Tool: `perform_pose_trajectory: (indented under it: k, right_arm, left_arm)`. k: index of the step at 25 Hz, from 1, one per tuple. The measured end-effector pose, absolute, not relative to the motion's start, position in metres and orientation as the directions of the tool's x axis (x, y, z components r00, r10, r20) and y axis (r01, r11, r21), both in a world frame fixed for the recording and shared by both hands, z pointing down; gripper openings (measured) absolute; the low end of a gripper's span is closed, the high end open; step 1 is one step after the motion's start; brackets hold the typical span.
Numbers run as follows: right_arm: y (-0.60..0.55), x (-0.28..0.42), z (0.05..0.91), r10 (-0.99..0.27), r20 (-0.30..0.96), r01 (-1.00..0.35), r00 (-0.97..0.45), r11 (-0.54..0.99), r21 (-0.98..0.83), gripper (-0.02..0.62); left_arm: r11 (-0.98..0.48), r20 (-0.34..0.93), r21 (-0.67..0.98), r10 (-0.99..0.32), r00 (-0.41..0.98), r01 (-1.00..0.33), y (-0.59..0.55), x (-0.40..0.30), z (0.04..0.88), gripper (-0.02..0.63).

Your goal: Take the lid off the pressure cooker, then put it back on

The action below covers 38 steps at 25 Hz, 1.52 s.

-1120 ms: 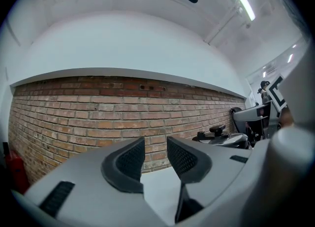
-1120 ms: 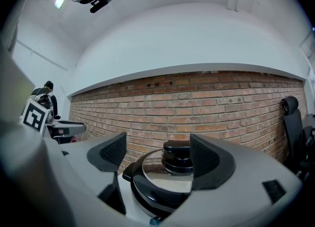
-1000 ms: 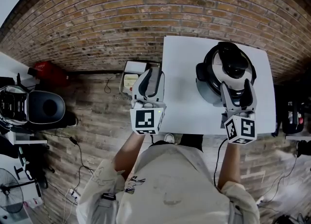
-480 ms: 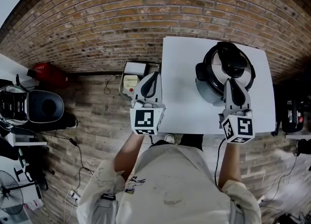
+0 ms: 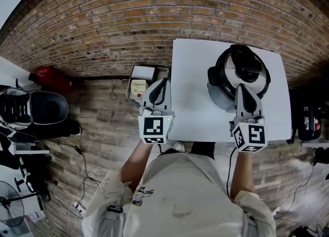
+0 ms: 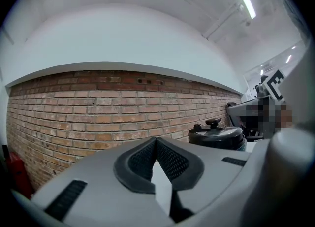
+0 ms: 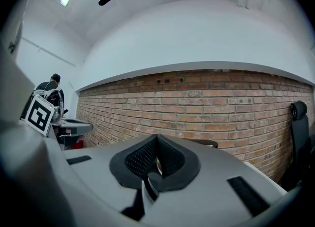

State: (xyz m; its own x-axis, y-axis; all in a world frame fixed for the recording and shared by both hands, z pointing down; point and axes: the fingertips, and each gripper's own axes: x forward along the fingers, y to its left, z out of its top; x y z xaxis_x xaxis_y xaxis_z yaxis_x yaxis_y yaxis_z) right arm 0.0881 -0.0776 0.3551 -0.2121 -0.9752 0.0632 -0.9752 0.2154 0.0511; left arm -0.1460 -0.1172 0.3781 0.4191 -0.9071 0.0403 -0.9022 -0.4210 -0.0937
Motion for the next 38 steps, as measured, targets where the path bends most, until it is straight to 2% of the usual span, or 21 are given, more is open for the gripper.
perform_pose_trajectory:
  k: [38]
  right_arm:
    - [-0.0716, 0.0911, 0.3535, -0.979, 0.072, -0.979, -0.191, 0.195, 0.052, 0.017]
  left_arm:
    - [-0.415, 0.016, -0.107, -0.909, 0.416, -0.903, -0.1133, -0.1461, 0.3758, 0.015]
